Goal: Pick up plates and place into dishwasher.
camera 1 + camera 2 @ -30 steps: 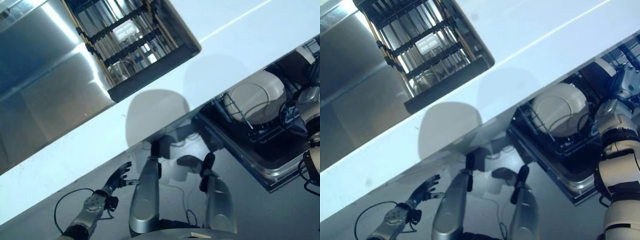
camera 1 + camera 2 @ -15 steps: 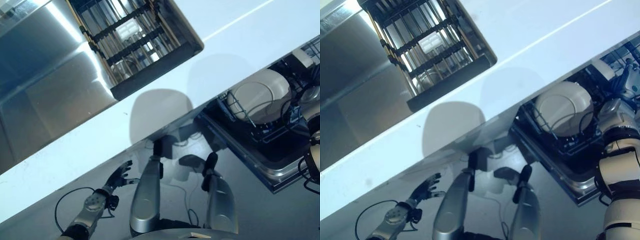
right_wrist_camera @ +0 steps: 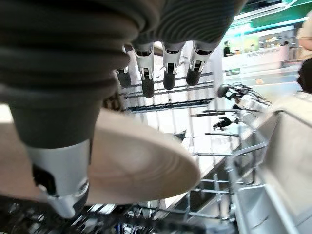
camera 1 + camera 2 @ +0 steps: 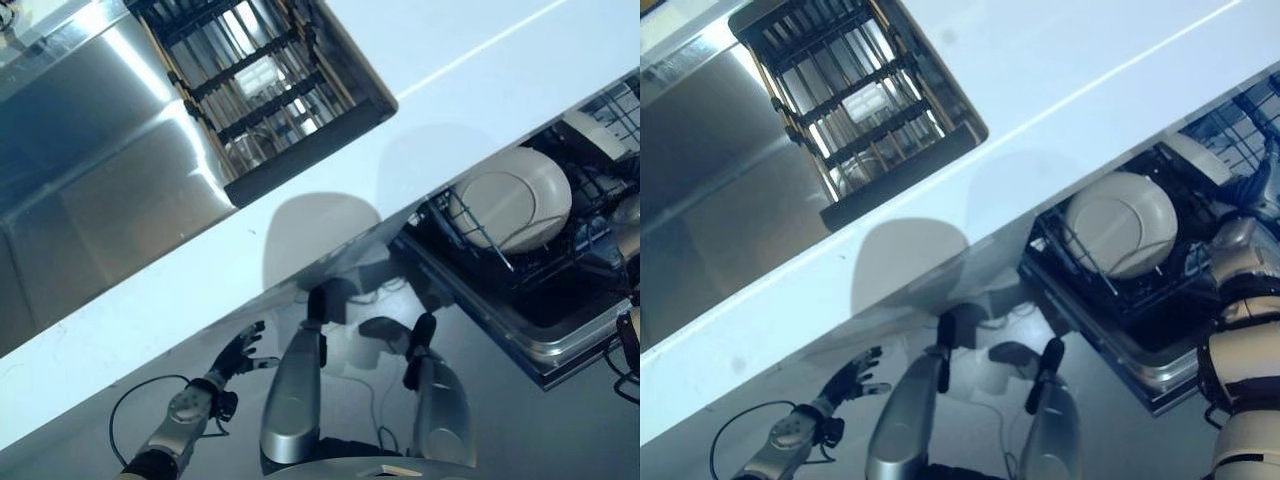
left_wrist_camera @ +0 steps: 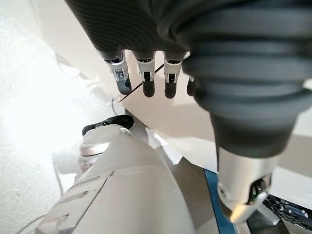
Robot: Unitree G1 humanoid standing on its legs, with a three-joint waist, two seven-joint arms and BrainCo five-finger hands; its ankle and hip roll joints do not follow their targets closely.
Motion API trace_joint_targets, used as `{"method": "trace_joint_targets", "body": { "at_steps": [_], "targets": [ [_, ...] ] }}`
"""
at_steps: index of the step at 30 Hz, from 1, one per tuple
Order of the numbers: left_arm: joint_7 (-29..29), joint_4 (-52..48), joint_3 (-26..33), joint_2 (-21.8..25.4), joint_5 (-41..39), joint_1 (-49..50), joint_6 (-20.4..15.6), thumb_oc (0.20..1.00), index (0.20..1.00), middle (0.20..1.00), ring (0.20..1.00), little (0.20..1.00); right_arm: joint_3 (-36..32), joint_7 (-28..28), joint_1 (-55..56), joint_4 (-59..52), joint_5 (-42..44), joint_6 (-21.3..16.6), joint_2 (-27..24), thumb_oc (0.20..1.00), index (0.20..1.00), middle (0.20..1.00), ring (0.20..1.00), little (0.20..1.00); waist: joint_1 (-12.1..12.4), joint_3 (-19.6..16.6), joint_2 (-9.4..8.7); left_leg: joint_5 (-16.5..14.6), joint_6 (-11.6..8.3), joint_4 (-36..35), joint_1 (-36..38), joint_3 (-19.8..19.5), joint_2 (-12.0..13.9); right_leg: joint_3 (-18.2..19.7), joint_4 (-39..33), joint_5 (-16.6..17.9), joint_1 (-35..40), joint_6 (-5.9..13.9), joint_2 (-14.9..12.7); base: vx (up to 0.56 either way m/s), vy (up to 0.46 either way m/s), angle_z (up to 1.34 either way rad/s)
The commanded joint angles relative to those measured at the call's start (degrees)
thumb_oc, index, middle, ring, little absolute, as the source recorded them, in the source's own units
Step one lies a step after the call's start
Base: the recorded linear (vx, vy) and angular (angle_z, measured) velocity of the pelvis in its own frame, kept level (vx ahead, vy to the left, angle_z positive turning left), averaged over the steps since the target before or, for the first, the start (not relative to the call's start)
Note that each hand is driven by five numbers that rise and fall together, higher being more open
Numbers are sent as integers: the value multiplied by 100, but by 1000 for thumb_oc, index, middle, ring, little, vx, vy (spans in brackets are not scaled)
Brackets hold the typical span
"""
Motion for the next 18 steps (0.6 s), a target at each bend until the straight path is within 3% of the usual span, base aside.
{"method": "trace_joint_targets", "body": {
  "at_steps": [1, 8, 12, 18],
  "targets": [
    [-32, 9, 219, 159, -81, 599, -141, 1000, 1000, 1000, 1000, 1000, -69, 178, 385, -373, 320, -485, -582, 1000, 1000, 1000, 1000, 1000, -178, -397, -187, -107, 32, 101, -271, 62, 169, 5, 132, -581, 301, -37, -65, 36, 11, 2],
    [16, 252, 614, 97, 158, 789, -45, 1000, 1000, 1000, 1000, 1000, -537, 1723, 1722, -910, 710, -1014, -799, 1000, 1000, 1000, 1000, 1000, -358, -743, -461, -248, 34, 163, 88, 159, 186, 133, -124, -514, 730, 4, -71, 47, 9, -4],
    [37, 525, 843, 45, 308, 872, -74, 1000, 1000, 1000, 1000, 1000, -1064, 2243, 2458, -1126, 1276, -1438, -727, 1000, 1000, 1000, 1000, 1000, -456, -951, -598, -333, 18, 150, 353, 233, 231, 215, -294, -490, 978, 30, -27, 88, -3, -9],
    [63, 829, 1055, -93, 494, 926, -115, 1000, 1000, 1000, 1000, 1000, -1710, 2670, 3450, -1520, 1547, -1562, -420, 1000, 1000, 1000, 1000, 1000, -588, -1245, -756, -440, 14, 89, 648, 349, 264, 318, -459, -472, 1226, 100, -19, 80, -2, -10]
  ]
}}
